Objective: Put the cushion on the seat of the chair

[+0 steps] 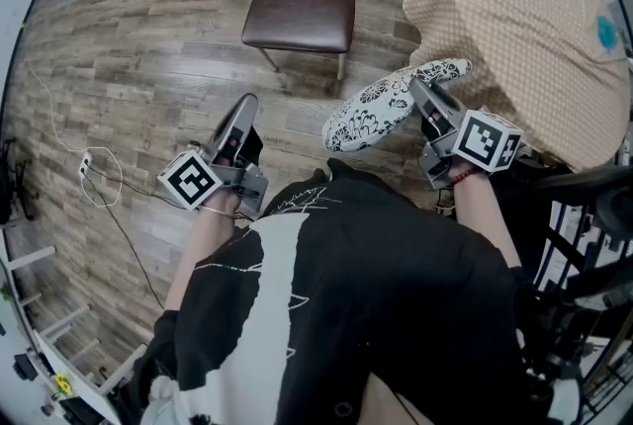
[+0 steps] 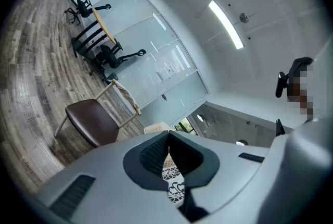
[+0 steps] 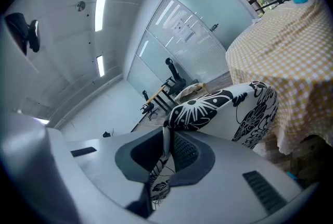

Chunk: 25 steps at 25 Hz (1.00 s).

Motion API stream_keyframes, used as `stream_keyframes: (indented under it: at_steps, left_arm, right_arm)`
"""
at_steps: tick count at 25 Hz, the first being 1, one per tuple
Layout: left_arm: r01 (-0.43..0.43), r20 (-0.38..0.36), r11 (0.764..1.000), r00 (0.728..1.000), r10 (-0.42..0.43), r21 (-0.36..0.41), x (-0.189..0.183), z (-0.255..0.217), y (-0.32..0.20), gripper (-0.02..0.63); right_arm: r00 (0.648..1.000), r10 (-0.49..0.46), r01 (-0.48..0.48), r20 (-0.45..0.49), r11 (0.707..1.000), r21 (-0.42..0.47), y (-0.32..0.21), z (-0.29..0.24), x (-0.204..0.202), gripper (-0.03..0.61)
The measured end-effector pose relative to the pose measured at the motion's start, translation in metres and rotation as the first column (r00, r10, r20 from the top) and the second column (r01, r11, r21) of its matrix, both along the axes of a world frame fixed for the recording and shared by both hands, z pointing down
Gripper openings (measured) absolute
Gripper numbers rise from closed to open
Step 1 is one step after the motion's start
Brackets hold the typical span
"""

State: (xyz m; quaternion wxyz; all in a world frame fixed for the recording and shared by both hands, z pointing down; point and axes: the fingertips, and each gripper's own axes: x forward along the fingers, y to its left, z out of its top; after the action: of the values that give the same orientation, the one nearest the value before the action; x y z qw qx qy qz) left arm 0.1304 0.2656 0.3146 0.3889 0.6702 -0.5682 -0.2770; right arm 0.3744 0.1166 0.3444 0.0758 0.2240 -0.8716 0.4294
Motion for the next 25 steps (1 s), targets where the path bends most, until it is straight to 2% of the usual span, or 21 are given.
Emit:
stream_keyframes:
  at_steps: [3,12,16,19,25]
  left_arm:
    - [0.009,0.011,1.0,1.0,-0.009,0.007,-0.001,-0.001,-0.001,0.014]
    - [0.021,0.025,1.0,0.999,-0.022,0.018,-0.002,-0.006,-0.003,0.014]
    - [0.025,0.056,1.0,0.998,-0.026,0.014,0.0,-0.011,-0.002,0.013]
    - [0.024,0.078,0.999,0.997,-0.026,0.024,0.0,-0.011,-0.004,0.014]
    - [-0.009,0.038,1.0,0.999,0.008,0.018,-0.02,0.006,-0.024,0.014]
  right_arm:
    - [0.999,0.004,-0.004,-0.033,1.0,0.008,0.003,-0.006,0.002,0.032]
    - [0.999,-0.001,0.002,-0.04,1.0,0.009,0.003,-0.016,-0.004,0.032]
    - [0.999,-0.024,0.024,-0.041,1.0,-0.008,0.003,-0.016,-0.006,0.032]
    - [0.998,-0.027,0.028,-0.05,0.999,0.02,0.002,-0.018,-0.008,0.032]
    - [0.998,-0.003,0.004,-0.055,1.0,0.01,-0.001,-0.011,-0.015,0.032]
